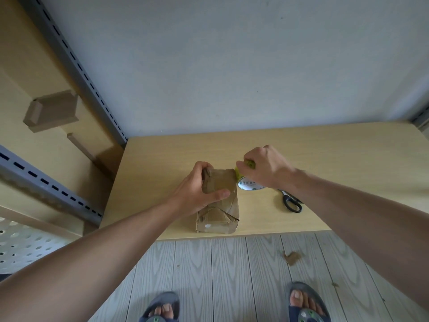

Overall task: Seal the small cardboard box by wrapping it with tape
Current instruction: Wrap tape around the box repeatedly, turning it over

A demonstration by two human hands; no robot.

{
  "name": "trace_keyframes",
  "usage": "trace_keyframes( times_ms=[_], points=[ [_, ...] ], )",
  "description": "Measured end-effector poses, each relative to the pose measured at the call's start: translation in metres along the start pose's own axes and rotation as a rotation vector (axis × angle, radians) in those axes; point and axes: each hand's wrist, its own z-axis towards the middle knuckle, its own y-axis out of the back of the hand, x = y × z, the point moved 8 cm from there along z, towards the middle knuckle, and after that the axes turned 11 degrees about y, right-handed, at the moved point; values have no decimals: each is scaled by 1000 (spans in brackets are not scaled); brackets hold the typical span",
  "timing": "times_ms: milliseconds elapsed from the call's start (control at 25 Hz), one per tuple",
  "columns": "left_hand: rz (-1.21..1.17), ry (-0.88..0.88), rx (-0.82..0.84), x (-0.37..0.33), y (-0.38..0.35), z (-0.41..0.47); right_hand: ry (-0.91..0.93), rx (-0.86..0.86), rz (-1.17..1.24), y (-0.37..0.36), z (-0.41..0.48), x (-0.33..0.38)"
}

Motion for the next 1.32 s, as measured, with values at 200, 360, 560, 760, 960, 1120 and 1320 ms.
trace_keyframes(
  times_ms=[200, 360, 560, 760, 960, 1120, 1320],
  points=[
    [468, 98, -56, -15, -12, 7, 3, -34, -16, 0, 0, 1],
    [676, 261, -172, -11, -37, 19, -34, -34, 8, -3, 1, 3],
    [170, 237, -189, -24, -17, 7, -123, -225, 199, 18, -2, -4],
    [21, 245, -161, -21, -10, 6, -163, -300, 356, 27, 5, 6],
    [106, 254, -186, -24, -3, 14, -129, -235, 393, 21, 13, 9],
    [-35, 291, -106, -2, -3, 18, 4, -207, 214, 38, 13, 14],
    [-199, 275, -48, 11, 4, 12, 126, -106, 36, 36, 6, 7]
  ],
)
